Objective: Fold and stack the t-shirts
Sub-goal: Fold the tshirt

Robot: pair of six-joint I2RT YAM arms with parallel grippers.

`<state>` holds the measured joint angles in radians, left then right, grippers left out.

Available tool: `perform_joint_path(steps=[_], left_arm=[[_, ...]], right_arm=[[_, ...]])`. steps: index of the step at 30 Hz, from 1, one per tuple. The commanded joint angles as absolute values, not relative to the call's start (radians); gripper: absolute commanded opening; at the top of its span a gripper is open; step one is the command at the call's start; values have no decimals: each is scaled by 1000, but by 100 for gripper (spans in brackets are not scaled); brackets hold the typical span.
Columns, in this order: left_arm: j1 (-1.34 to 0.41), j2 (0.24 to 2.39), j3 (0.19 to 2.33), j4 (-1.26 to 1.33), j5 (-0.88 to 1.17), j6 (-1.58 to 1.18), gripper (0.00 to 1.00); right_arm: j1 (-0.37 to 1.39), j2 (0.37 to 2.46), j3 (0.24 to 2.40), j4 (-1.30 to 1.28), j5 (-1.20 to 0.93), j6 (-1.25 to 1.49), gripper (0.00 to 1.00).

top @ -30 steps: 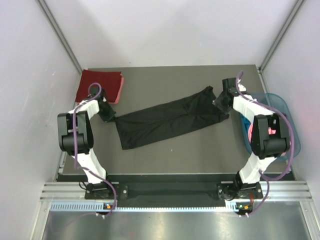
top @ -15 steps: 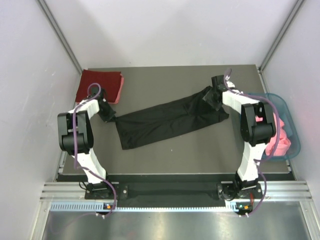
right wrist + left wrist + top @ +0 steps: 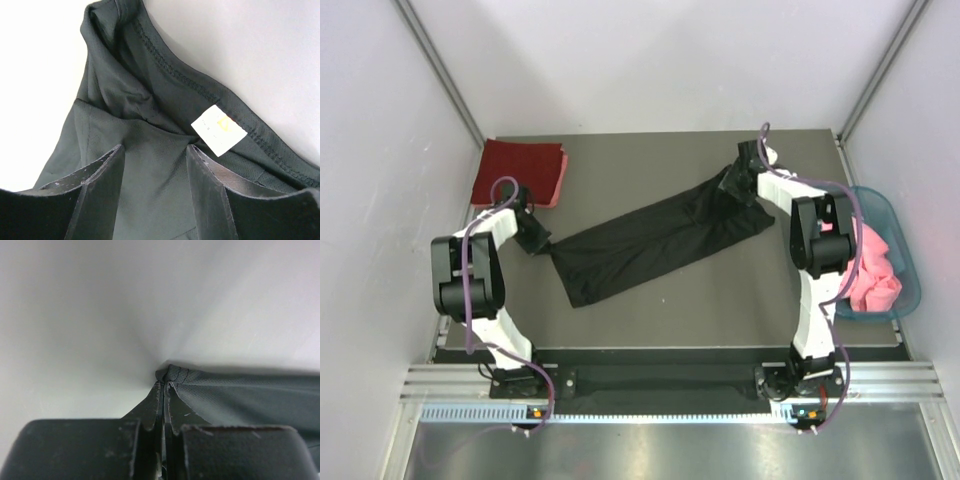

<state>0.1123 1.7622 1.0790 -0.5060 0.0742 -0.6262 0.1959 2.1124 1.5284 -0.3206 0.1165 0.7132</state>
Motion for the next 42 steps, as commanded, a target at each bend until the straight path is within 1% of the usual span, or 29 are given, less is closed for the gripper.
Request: perform_joint_path(steps=[1, 8, 11, 18, 22, 27, 28, 29, 30, 33, 34, 39, 40, 42], left_arm=[[114, 1714, 1037, -568, 86, -652, 0], [112, 1637, 895, -491, 162, -729, 0], [104, 1615, 861, -474, 179, -755, 0], [72, 1542, 764, -440, 164, -822, 0], [58, 1508, 721, -433, 160, -871, 0], [9, 1431, 669, -416, 130, -930, 0], [8, 1424, 667, -419, 130, -934, 1], [8, 1414, 670, -432, 129, -933, 5], [8, 1413, 678, -443, 121, -930, 15], [9, 1428, 713, -492, 89, -913, 26], [9, 1436, 725, -505, 80, -899, 32], [15, 1482, 897, -610, -35, -784, 43], [15, 1488, 926, -603, -13, -687, 42], [15, 1491, 979, -580, 64, -612, 45]], right_arm=[[196, 2200, 1614, -293, 63, 650, 53], [196, 2299, 1706, -285, 3, 620, 53], [198, 2330, 1730, -250, -60, 612, 54], [196, 2434, 1899, -238, -162, 566, 54], [198, 2487, 1957, -232, -210, 540, 54], [198, 2503, 1962, -169, -301, 515, 55], [199, 2502, 1963, -172, -317, 505, 55], [199, 2491, 1963, -176, -321, 500, 56], [201, 2484, 1963, -182, -319, 489, 56], [199, 2421, 1938, -192, -308, 480, 57], [201, 2401, 1918, -189, -307, 479, 57], [187, 2251, 1879, -228, -284, 472, 59], [183, 2229, 1855, -235, -279, 471, 60], [173, 2166, 1816, -261, -276, 471, 61]])
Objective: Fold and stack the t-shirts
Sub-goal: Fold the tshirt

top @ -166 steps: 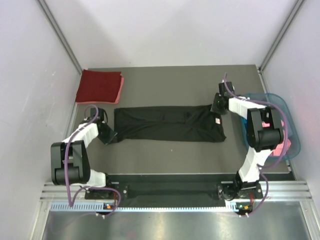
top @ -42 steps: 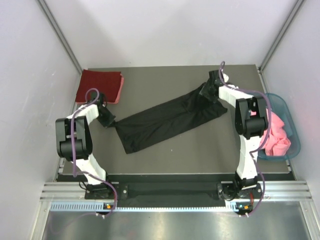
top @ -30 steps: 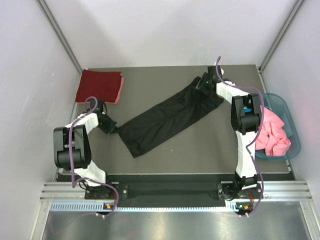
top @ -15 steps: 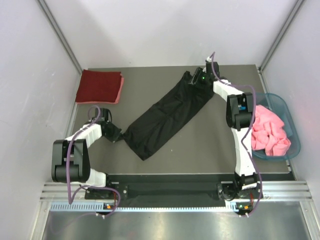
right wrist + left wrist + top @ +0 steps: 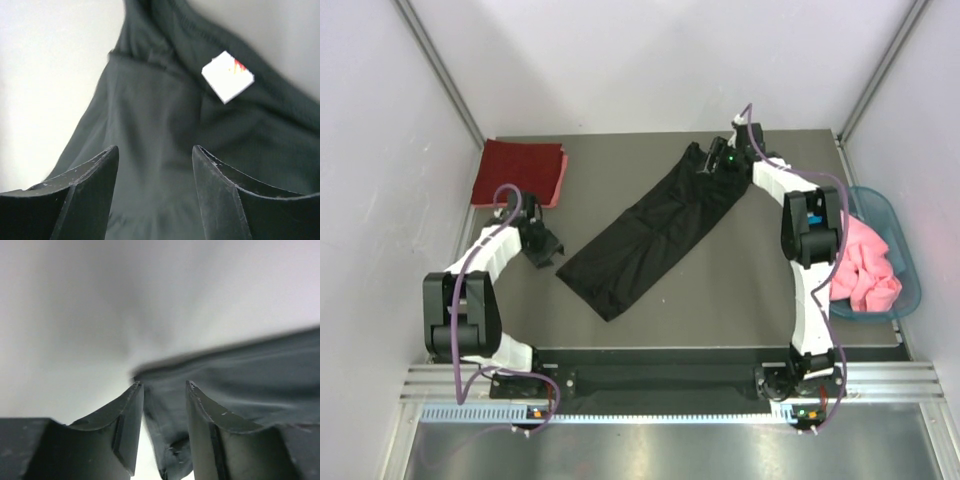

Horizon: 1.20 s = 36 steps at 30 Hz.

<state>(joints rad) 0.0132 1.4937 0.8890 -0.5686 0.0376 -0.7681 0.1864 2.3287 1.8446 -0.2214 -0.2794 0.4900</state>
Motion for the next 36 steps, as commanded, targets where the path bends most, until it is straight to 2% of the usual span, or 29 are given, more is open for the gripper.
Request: perform_joint_path(steps=[1, 6, 11, 14, 22, 27, 36], left_arm=[[14, 1493, 997, -578, 84, -567, 46], [15, 1519, 1074, -569, 170, -459, 49], [3, 1597, 1043, -597, 305, -313, 48], [-43, 1655, 1057, -647, 187, -267, 48], [-43, 1724, 1060, -661, 118, -258, 49], [-44, 1769, 1063, -666, 77, -259, 49], [-43, 1825, 1091, -687, 40, -265, 41]], right_arm=[[170, 2149, 1804, -274, -273, 468, 62], [167, 2065, 1665, -318, -238, 462, 62], [164, 1974, 1496, -313, -132, 475, 61], [152, 1959, 1451, -304, -84, 489, 60], [94, 2003, 1408, -201, -35, 535, 53], [68, 2026, 1393, -97, -40, 571, 52], [37, 2137, 1482, -69, -57, 620, 48]])
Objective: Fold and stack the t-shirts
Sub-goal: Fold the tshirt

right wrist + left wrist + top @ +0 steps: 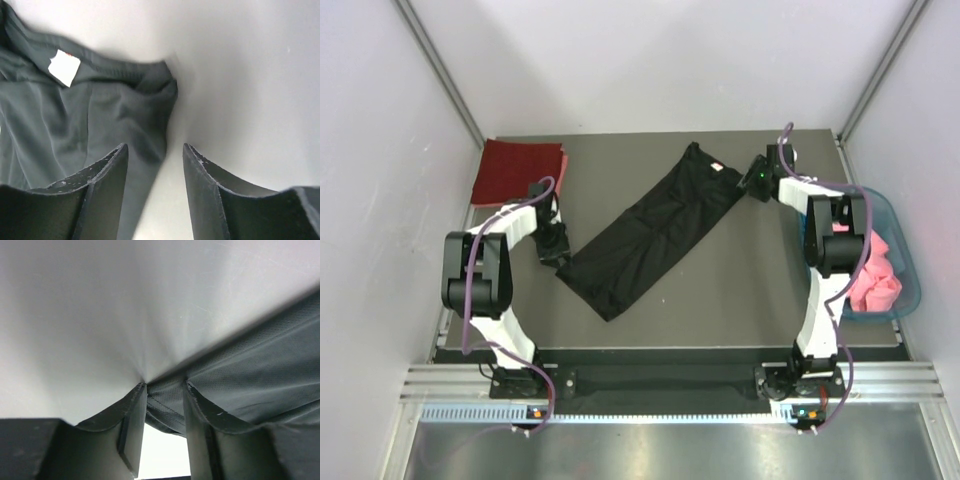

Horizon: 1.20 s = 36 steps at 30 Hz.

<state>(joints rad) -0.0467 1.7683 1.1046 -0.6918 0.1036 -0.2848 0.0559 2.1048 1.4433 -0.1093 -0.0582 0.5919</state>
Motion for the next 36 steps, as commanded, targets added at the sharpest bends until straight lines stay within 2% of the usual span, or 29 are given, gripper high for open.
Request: perform_joint_path(steps=[1, 10, 12, 13, 14, 16, 22, 30, 36], left_arm=[[-44, 1830, 1092, -690, 31, -267, 40], [-44, 1861, 1101, -695, 43, -278, 31], [-43, 1862, 1100, -696, 55, -279, 23], [-44, 1862, 1100, -693, 64, -281, 18], [-43, 1861, 1100, -695, 74, -287, 6], [-44, 1861, 1101, -699, 106, -294, 0], [-58, 1838, 1069, -681, 201, -345, 0], [-78, 1807, 993, -657, 265, -443, 0], [-184, 1772, 945, -629, 298, -535, 0]], right_arm=[[35, 2143, 1480, -52, -54, 626, 48], [8, 2158, 1424, 63, -95, 696, 42], [9, 2166, 1440, 52, -98, 689, 38], [9, 2171, 1451, 42, -98, 686, 30], [8, 2174, 1471, 26, -98, 677, 26], [8, 2184, 1485, 17, -100, 669, 17], [8, 2210, 1529, 9, -129, 637, 0], [8, 2256, 1640, -40, -144, 575, 0], [8, 2328, 1795, -136, -150, 503, 0]])
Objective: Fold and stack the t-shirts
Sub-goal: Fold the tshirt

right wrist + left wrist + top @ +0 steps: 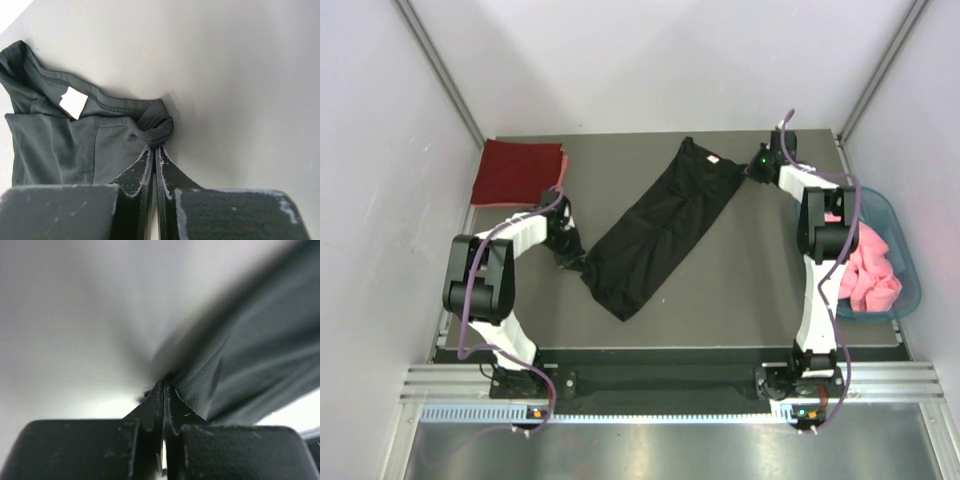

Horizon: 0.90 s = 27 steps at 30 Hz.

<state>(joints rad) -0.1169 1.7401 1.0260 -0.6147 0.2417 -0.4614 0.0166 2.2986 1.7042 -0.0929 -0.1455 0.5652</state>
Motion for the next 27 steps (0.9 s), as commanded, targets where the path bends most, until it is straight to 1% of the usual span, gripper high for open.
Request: perform_joint_path(steps=[1, 5, 15, 18, 21, 22, 23, 24, 27], left_arm=[[-196, 1769, 937, -621, 301, -548, 0], [-219, 1735, 913, -612, 304, -610, 0], [-279, 1655, 836, -522, 393, -736, 0], [-284, 1664, 842, -543, 358, -733, 0], [-282, 1695, 880, -596, 295, -703, 0], [-282, 1701, 890, -604, 285, -698, 0], [-282, 1706, 900, -609, 278, -693, 0], [-282, 1707, 905, -615, 246, -692, 0], [-282, 1720, 931, -644, 172, -673, 0]], right_arm=[[-23, 2339, 1811, -146, -156, 502, 0], [-29, 2388, 1920, -190, -195, 492, 1], [-34, 2496, 2094, -216, -242, 514, 3], [-35, 2523, 2134, -212, -270, 518, 4], [-35, 2530, 2171, -239, -307, 514, 11], [-35, 2523, 2163, -247, -311, 512, 18], [-35, 2513, 2152, -250, -314, 508, 21], [-35, 2482, 2135, -249, -316, 509, 27], [-35, 2398, 2042, -239, -307, 512, 43]])
